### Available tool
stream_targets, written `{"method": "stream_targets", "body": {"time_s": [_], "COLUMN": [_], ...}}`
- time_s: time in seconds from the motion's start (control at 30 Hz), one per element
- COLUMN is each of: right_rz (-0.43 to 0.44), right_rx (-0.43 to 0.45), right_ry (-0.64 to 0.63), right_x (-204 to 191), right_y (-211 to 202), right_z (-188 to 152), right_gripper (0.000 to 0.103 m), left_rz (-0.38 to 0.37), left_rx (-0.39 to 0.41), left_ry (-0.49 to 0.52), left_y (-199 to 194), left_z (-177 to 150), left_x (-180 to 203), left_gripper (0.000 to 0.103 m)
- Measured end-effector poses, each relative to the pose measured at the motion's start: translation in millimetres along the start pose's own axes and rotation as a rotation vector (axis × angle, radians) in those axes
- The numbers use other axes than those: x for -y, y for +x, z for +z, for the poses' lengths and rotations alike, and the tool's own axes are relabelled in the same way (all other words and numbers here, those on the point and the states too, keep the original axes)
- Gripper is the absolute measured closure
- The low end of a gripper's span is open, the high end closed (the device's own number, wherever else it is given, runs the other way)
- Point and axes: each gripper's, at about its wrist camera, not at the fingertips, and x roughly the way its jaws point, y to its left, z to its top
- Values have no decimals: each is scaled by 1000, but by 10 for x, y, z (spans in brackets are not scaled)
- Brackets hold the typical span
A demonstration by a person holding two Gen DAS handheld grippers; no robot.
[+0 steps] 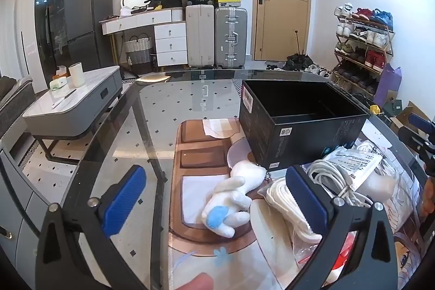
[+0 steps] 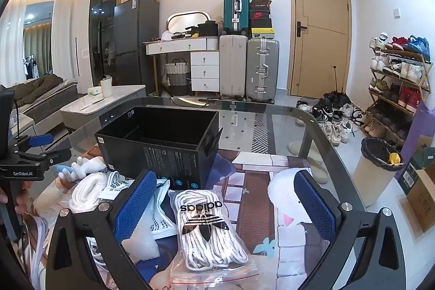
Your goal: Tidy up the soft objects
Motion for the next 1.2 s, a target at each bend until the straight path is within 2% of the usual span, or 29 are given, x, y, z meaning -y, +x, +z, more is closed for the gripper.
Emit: {"method": "stream_targets", "body": {"time_s": [0.53, 1.2], "right_rz": [-7, -3], "right_rx": [-3, -5], "right_ry": [1, 0], "right_x": [13, 17], "right_y": [22, 22], "right_z": [-24, -15], "right_gripper": [0, 0], "left_rz": [1, -5], "left_rx": [-5, -4], "left_ry": [6, 7], "left_y": [22, 8], "left_z": [-20, -10], "left_x": [92, 7], "left_gripper": [0, 0]}}
